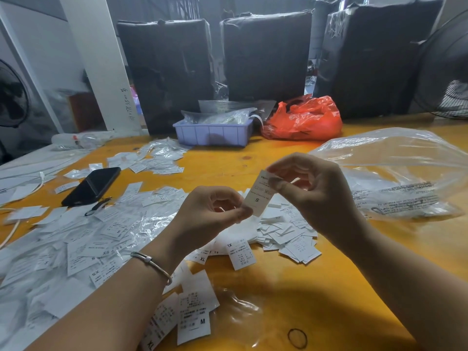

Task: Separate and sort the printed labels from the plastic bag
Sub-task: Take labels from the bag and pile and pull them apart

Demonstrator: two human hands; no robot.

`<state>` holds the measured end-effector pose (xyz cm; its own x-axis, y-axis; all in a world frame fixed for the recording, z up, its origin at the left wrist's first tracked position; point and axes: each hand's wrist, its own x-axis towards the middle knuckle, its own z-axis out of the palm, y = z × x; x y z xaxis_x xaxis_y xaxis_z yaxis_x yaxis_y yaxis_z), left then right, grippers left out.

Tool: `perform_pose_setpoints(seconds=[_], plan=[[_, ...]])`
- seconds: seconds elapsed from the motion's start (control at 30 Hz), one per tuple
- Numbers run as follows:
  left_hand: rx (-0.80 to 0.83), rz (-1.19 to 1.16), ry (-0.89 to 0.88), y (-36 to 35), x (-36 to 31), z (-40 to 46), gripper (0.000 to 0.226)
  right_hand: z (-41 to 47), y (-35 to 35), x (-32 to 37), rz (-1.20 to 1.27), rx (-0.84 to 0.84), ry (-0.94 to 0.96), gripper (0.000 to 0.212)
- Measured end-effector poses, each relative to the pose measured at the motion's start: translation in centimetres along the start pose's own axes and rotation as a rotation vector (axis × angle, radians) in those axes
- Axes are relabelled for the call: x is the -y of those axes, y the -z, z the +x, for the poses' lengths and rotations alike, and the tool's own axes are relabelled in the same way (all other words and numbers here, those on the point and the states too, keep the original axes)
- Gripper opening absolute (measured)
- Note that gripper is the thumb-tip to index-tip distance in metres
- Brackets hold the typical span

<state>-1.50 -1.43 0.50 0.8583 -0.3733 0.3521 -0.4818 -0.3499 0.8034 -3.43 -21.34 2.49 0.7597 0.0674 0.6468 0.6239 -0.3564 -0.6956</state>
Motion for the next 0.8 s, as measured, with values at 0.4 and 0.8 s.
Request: perform_pose_setpoints(seconds=[0.4, 0.8], plan=[[0.004, -0.072, 0.008, -0.07, -0.08, -0.05, 0.02, -0.6, -0.96, -0.57, -0.175, 0.07, 0.078, 0.017], [-0.041, -0.054, 0.019, 0.03, 0.09, 0.12, 0.024, -0.25, -0.53, -0.81, -0.144, 0.259, 0.013, 0.013]])
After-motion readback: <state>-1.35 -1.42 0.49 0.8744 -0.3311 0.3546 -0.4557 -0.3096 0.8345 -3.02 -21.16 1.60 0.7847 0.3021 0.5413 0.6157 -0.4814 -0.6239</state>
